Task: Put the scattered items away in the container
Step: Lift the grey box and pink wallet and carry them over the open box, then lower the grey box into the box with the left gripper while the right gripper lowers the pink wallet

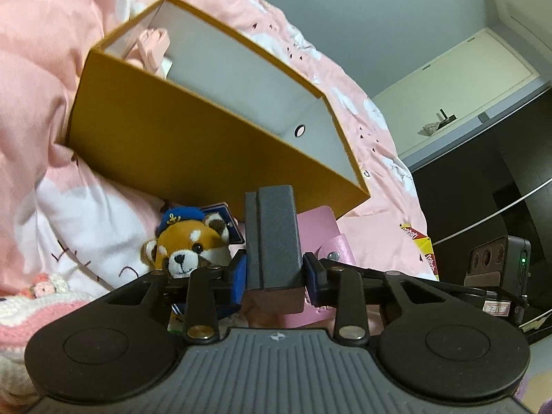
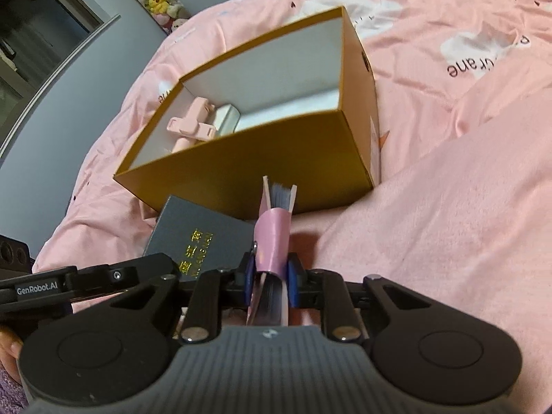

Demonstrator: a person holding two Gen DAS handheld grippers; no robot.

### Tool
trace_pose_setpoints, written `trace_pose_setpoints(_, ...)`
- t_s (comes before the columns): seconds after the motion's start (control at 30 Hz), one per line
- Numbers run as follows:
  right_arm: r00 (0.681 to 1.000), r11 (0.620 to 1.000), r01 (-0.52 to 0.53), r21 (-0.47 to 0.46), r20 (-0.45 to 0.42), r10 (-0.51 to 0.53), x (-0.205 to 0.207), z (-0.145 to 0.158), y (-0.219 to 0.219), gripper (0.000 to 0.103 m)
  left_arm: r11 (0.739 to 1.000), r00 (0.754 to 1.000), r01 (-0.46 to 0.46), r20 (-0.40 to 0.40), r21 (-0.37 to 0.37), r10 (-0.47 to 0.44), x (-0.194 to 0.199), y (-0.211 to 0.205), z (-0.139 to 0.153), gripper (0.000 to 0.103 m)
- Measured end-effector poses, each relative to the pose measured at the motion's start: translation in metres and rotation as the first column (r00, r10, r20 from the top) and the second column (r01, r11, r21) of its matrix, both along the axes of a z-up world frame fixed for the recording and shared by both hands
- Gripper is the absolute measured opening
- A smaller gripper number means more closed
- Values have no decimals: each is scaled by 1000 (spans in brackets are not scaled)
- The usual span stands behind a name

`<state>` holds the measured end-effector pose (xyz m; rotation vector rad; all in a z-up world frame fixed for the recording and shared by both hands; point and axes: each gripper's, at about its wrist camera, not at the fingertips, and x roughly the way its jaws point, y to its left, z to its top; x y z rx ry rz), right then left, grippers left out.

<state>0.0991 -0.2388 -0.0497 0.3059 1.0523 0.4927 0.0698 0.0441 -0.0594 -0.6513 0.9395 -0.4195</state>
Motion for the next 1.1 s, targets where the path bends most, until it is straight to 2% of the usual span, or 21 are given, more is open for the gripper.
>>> trace_pose_setpoints(0.13,1000,1000,5,-22,3,-5,-4,4,3,21,1000,1000,-18,10,9,18,-6,6,3,39)
trace_pose_setpoints(0.27,999,1000,23,-9,25,-23,-9,15,-3,21,999,997,-42,58,-3,42,-12,15,17,39)
trace_pose_setpoints(0.43,998,998,13,58,60,-17,-11,40,-6,21,998,991,-63,116,3,62,-12,22,38,39)
trace_pose_setpoints(0.63,991,998,-15,68,136,5,-4,74,3,21,996,979,-81,189,34,73,2,30,65,39)
trace_pose_setpoints(0.9,974,999,-32,29,226,25,50,109,25,21,983,953,-154,277,98,122,37,57,98,39)
trace_pose_setpoints(1.0,976,1000,-27,16,218,23,78,108,36,21,976,952,-178,274,126,139,56,65,98,39)
trace_pose_setpoints(1.1,983,1000,-8,-10,181,10,110,93,53,21,972,955,-189,257,142,149,75,71,91,39)
